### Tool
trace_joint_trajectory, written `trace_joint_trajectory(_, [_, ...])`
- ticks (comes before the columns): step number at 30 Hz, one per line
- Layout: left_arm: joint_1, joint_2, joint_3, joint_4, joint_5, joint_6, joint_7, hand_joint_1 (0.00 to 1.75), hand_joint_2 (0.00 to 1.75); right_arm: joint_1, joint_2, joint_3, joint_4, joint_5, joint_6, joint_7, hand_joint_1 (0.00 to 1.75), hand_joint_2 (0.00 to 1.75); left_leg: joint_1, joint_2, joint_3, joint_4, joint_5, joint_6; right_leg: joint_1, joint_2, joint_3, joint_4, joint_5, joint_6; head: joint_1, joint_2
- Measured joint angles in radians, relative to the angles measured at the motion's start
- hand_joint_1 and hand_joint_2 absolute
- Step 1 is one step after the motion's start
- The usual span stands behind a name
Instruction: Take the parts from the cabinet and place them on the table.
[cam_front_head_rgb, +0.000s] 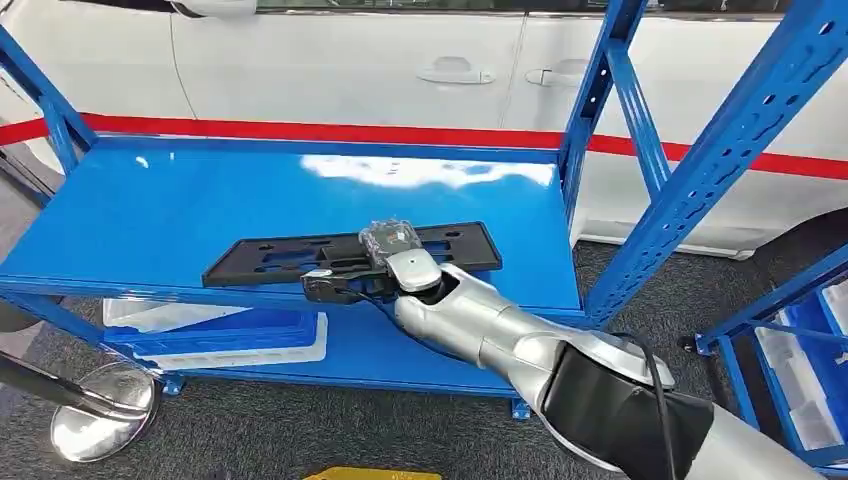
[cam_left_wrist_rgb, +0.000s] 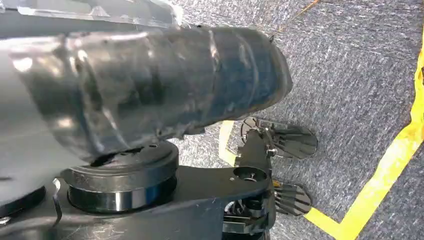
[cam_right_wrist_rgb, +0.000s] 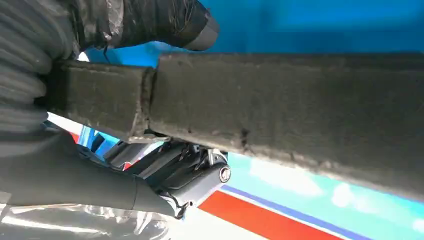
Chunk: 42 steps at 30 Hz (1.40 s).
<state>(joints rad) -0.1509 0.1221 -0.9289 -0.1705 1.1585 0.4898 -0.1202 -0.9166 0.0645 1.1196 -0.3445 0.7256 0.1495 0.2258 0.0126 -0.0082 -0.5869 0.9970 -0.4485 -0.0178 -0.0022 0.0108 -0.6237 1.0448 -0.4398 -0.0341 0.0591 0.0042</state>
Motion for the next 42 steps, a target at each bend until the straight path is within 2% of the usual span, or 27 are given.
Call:
trace_joint_trajectory(8, [0.0,0.0,0.0,0.0,0.0,0.0,0.004,0.0,0.0,-0.002,0.0,-0.003,0.0,0.008,-0.014,-0.005,1.75,1.75,0.0,0.0,0.0,0.0,-0.001,0.0,0.0,0.0,0.0,0.0,0.0,0.0,0.0,0.0])
trace_joint_trajectory(12, [0.004,0.0,0.0,0.0,0.0,0.001,0.012,0.0,0.0,-0.012,0.0,-0.003,0.0,0.034,-0.089,-0.046,1.75,1.75,0.0,0.0,-0.001,0.0,-0.001,0.0,0.0,0.0,0.0,0.0,0.0,0.0,0.0,0.0])
trace_joint_trajectory(16, [0.006,0.0,-0.001,0.0,0.002,-0.002,0.01,0.0,0.0,-0.074,0.003,-0.003,-0.018,0.079,-0.174,-0.085,1.75,1.75,0.0,0.0,-0.003,0.0,-0.001,0.0,0.0,0.0,-0.002,0.0,0.0,0.0,0.0,0.0])
trace_joint_trajectory(17, [0.006,0.0,-0.001,0.0,0.004,-0.006,0.004,0.0,1.75,-0.096,0.007,-0.003,-0.027,0.094,-0.198,-0.096,1.75,1.75,0.0,0.0,-0.003,0.0,-0.001,0.0,0.0,0.0,-0.002,0.0,0.0,0.0,0.0,0.0])
trace_joint_trajectory(21, [0.001,0.0,-0.001,0.0,0.005,-0.019,-0.022,0.0,1.75,-0.173,0.028,0.0,-0.096,0.188,-0.294,-0.133,1.75,1.75,0.0,0.0,-0.003,0.0,-0.001,0.0,0.0,0.0,-0.003,0.0,0.0,0.0,0.0,0.0])
trace_joint_trajectory(22, [-0.001,0.0,-0.001,0.0,0.004,-0.02,-0.026,0.0,1.75,-0.191,0.037,0.002,-0.123,0.216,-0.297,-0.133,1.75,1.75,0.0,0.0,-0.003,0.0,-0.001,0.0,0.0,0.0,-0.003,0.0,0.0,0.0,0.0,0.0])
trace_joint_trajectory(25, [-0.01,0.0,-0.002,0.0,0.001,-0.019,-0.027,0.0,1.75,-0.228,0.059,0.003,-0.203,0.272,-0.269,-0.123,1.75,1.75,0.0,0.0,-0.003,-0.001,-0.001,0.0,0.001,0.0,-0.003,0.0,-0.001,0.0,0.0,0.0])
trace_joint_trajectory(30, [-0.013,0.0,-0.007,0.0,-0.006,-0.019,-0.023,0.0,1.75,-0.248,0.08,0.006,-0.306,0.317,-0.277,-0.126,1.75,1.75,0.0,0.0,-0.003,-0.001,-0.001,0.0,0.001,0.0,-0.003,0.0,-0.001,0.0,0.0,0.0])
trace_joint_trajectory(38, [-0.013,0.0,-0.008,0.0,-0.007,-0.019,-0.026,0.0,1.75,-0.259,0.096,0.006,-0.398,0.344,-0.286,-0.147,1.75,1.75,0.0,0.0,-0.003,0.0,-0.001,0.0,0.0,0.0,-0.002,0.0,0.0,0.0,0.0,0.0])
trace_joint_trajectory(42, [-0.013,0.0,-0.008,0.0,0.004,-0.032,-0.044,0.0,1.75,-0.283,0.111,0.006,-0.483,0.384,-0.263,-0.158,1.75,1.75,0.0,0.0,-0.003,0.0,-0.001,0.0,0.0,0.0,-0.002,0.0,0.0,0.0,0.0,0.0])
